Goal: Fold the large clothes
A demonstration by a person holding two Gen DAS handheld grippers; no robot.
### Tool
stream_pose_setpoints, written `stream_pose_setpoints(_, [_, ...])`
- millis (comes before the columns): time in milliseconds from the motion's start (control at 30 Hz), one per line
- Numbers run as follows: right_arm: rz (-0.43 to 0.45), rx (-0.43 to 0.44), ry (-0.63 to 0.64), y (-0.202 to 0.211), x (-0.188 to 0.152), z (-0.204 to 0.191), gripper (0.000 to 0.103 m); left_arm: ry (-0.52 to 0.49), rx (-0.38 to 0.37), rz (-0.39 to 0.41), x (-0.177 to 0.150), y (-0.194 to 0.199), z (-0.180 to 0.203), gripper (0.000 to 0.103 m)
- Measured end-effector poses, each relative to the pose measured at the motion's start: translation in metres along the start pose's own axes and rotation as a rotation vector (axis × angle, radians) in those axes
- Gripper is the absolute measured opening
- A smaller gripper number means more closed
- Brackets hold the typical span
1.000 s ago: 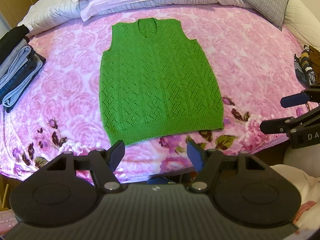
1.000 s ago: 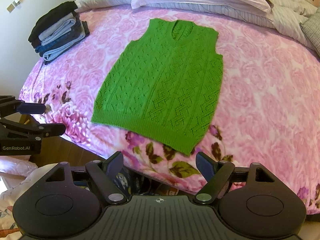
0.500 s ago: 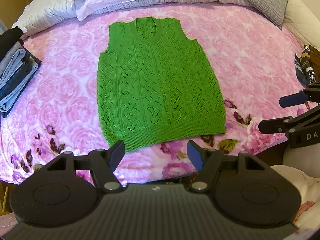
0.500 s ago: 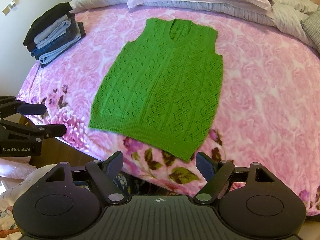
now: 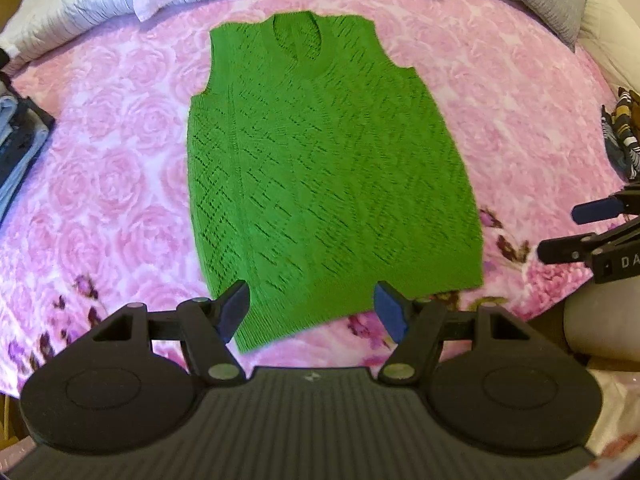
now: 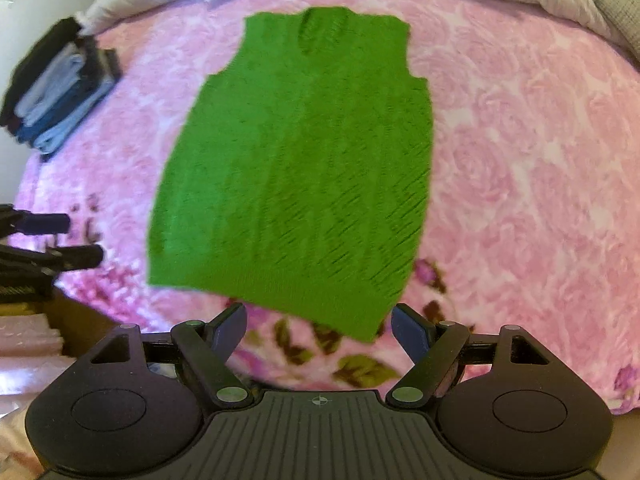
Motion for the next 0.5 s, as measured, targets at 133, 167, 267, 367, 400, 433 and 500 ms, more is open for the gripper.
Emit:
stream_pose_setpoints(133, [0.012, -0.027, -0.022, -0.033, 0.023, 0.026, 0.077, -0.012, -0.023, 0.010, 0.030, -0.048, -0.031, 0.065])
stream_pose_setpoints(167, [0.022, -0.030, -0.023, -0.045, 0.031, 0.035, 0.077, -0.019, -0.028, 0.026, 0.038, -0.062, -0.040, 0.064])
stream_pose_setpoints(267, [0.036, -0.047, -0.012, -0.079, 0.055, 0.062, 0.077, -0.048, -0.042, 0.068, 0.070, -0.105, -0.063, 0.057])
stream_pose_setpoints(367, [0.076, -0.058, 0.032, -0.111, 0.092, 0.093, 0.076, -0.116, -0.060, 0.140, 0.118, -0.151, -0.085, 0.053])
stream_pose_setpoints(400, [0.104, -0.055, 0.048, -0.119, 0.106, 0.102, 0.076, -0.145, -0.069, 0.171, 0.136, -0.164, -0.091, 0.051])
stream_pose_setpoints(433, [0.134, -0.060, 0.065, -0.127, 0.123, 0.114, 0.076, -0.181, -0.075, 0.205, 0.157, -0.178, -0.097, 0.050])
stream_pose_setpoints(500, [0.204, -0.054, 0.107, -0.138, 0.158, 0.133, 0.076, -0.258, -0.070, 0.281, 0.200, -0.201, -0.108, 0.050])
Point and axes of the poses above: each gripper's, at about its wrist camera, not at the fingertips, and y roughly against the way its jaws point, z to its right, x to its top, the point moved 2 cm from there along -y, roughly the way its jaws point, and after that the axes turned 4 degrees about x, right-handed, at the moved point
